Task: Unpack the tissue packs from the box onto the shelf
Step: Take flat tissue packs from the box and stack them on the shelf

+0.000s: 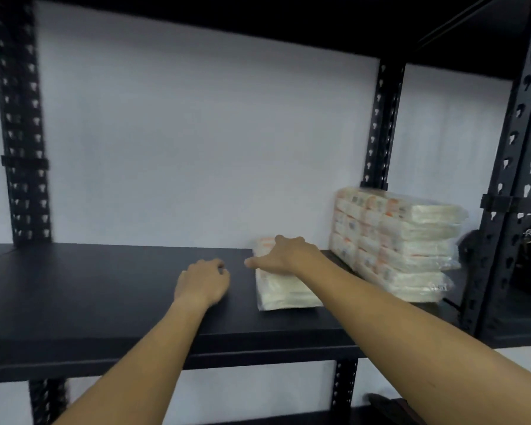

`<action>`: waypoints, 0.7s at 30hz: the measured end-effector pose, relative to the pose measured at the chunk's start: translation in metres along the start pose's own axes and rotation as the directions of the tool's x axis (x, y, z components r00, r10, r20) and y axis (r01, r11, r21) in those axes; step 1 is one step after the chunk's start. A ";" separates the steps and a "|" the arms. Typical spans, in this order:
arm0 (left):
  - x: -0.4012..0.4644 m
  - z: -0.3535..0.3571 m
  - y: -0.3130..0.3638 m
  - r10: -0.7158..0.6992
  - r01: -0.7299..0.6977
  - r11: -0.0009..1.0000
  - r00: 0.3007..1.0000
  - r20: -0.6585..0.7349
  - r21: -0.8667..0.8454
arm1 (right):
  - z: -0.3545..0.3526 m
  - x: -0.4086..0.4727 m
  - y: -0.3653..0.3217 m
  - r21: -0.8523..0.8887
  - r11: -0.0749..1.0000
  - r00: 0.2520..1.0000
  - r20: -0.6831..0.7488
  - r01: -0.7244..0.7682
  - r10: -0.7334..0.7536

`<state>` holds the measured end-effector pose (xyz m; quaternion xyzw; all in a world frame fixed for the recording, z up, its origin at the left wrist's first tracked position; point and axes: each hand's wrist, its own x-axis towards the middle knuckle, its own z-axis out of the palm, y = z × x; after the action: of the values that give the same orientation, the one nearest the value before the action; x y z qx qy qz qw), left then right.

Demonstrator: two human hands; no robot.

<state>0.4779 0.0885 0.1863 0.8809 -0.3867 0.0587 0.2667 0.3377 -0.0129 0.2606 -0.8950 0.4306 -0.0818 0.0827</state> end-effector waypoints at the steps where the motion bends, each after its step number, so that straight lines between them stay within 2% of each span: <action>1: -0.001 0.001 0.002 0.006 -0.007 0.998 1.000 0.014 0.060 | 0.004 0.000 -0.003 -0.026 0.999 0.999 0.013 -0.029 0.029; 4: 0.001 0.004 0.001 0.011 -0.015 0.990 1.000 0.026 0.141 | 0.010 0.001 -0.006 -0.058 0.995 0.997 0.011 -0.079 0.080; 14: -0.003 0.002 0.002 0.032 -0.032 0.995 0.999 -0.001 0.098 | 0.000 -0.004 -0.001 -0.020 0.999 0.999 0.007 -0.034 0.034; 18: -0.007 -0.002 0.008 0.105 -0.100 0.993 0.989 -0.106 0.055 | -0.008 -0.013 0.005 -0.018 1.000 0.999 -0.053 0.000 -0.001; 21: -0.011 -0.005 0.013 0.161 -0.158 0.987 0.969 -0.190 0.035 | -0.019 -0.020 0.011 -0.080 0.996 0.990 -0.130 0.040 -0.050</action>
<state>0.4621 0.0912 0.1930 0.8397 -0.4281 0.1683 0.2886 0.3132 -0.0059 0.2747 -0.8996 0.4177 -0.1258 0.0178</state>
